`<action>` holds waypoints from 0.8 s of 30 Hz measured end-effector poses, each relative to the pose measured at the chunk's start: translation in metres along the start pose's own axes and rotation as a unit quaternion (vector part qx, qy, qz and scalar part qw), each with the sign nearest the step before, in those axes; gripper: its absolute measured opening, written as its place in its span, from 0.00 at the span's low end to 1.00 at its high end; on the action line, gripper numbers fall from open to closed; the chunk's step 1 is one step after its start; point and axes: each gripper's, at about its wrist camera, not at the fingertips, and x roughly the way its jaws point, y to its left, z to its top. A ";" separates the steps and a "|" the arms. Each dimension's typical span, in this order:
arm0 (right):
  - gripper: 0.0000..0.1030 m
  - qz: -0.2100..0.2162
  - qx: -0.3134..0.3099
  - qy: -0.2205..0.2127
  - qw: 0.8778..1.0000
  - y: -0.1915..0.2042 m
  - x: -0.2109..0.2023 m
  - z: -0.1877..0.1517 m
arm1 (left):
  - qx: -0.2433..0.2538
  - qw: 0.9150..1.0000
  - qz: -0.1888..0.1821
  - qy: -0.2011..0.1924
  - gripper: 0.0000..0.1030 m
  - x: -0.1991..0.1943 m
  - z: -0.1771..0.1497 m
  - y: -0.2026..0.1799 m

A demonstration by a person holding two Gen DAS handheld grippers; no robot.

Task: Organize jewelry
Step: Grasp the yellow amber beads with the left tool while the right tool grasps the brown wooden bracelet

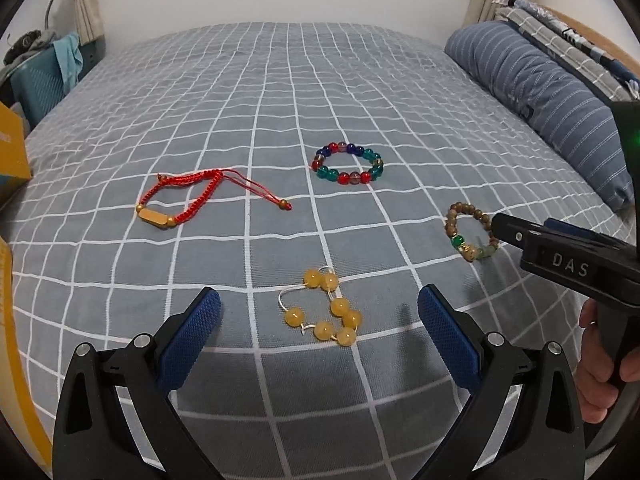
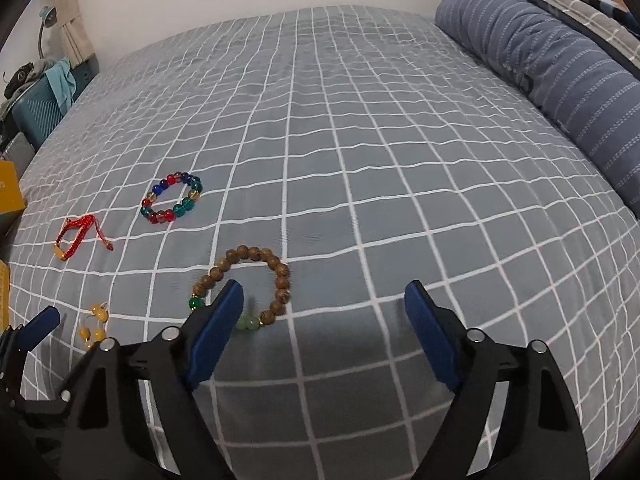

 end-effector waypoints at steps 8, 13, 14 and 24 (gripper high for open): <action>0.47 0.009 -0.009 0.028 1.000 0.012 0.018 -0.001 | -0.002 1.000 0.010 0.014 0.84 0.020 0.001 0.002; 0.13 0.007 -0.039 0.032 0.999 0.024 0.020 -0.001 | -0.018 0.999 0.025 0.016 0.44 0.020 0.003 0.010; 0.11 0.005 -0.047 0.033 0.998 0.027 0.019 -0.001 | -0.017 0.999 0.029 0.017 0.32 0.020 0.003 0.011; 0.07 0.004 -0.028 0.029 0.999 0.023 0.006 -0.004 | -0.016 0.999 0.027 0.027 0.14 0.006 0.005 0.022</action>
